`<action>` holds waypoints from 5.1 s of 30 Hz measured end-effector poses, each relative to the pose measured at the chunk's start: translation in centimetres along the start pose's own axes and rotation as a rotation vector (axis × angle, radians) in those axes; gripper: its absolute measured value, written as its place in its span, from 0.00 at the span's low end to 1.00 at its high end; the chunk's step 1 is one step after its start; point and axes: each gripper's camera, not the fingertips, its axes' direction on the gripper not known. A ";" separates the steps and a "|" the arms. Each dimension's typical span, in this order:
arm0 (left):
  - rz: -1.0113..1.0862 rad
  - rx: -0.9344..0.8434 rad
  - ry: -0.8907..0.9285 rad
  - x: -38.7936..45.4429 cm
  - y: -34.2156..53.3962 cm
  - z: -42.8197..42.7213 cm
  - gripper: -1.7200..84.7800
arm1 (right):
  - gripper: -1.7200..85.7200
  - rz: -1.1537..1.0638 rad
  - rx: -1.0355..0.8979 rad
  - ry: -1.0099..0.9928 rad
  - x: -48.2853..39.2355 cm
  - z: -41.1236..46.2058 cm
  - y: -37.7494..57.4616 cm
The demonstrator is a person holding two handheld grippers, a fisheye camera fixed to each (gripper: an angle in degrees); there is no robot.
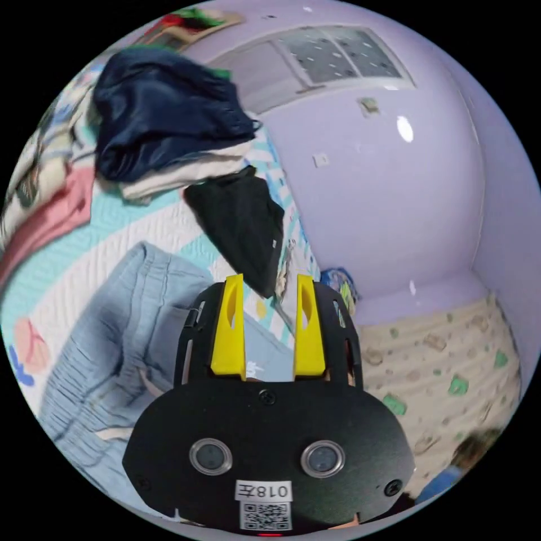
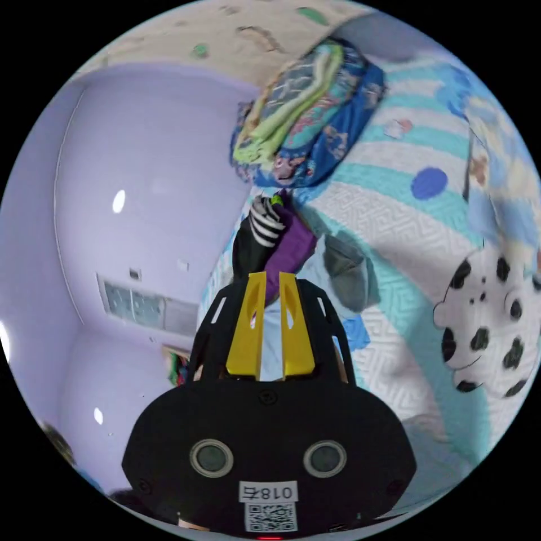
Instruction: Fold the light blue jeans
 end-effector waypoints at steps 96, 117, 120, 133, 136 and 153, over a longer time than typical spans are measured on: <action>0.066 -0.236 -0.482 -8.7 27.9 -19.4 0.04 | 0.02 0.007 0.085 -0.080 8.9 -18.7 28.1; 0.090 -0.208 -0.154 -6.4 26.1 -24.4 0.01 | 0.02 0.084 -0.077 -0.066 11.9 -21.0 20.2; -0.006 -0.255 -0.146 -10.4 28.5 -23.8 0.01 | 0.02 0.248 -0.156 0.027 18.0 -20.6 23.9; 0.091 -0.248 -0.143 -7.1 27.9 -22.6 0.01 | 0.02 0.192 -0.220 0.040 17.9 -21.9 22.5; 0.012 -0.227 -0.134 -8.5 28.9 -22.1 0.01 | 0.03 0.239 -0.274 0.035 19.7 -21.2 23.4; 0.672 -0.574 -0.048 15.5 26.6 5.8 0.07 | 0.12 -0.053 -0.182 0.008 7.7 -7.1 5.5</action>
